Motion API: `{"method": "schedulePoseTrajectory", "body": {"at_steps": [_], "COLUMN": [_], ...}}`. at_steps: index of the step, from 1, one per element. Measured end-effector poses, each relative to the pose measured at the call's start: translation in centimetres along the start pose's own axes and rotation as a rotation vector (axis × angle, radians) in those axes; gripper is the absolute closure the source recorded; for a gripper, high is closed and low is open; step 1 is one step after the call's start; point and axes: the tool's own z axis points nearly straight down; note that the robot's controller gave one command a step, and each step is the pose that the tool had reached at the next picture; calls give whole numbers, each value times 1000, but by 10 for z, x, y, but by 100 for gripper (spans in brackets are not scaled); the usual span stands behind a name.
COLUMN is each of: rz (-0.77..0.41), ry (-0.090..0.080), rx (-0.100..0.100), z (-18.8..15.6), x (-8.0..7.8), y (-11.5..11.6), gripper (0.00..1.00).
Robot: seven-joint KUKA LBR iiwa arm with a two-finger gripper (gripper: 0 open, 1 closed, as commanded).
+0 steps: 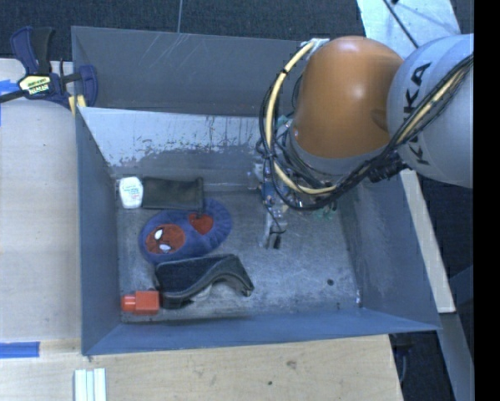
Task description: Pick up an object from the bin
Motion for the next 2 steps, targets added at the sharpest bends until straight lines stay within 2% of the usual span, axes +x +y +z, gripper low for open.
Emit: {"method": "schedulePoseTrajectory", "body": {"at_steps": [1,2], "rz": [-114,-111], "ry": [-11,-13], "rx": [0,-1], "z": [134,134], "x": [-19,-19], "y": [59,58], "gripper": [0,100]}}
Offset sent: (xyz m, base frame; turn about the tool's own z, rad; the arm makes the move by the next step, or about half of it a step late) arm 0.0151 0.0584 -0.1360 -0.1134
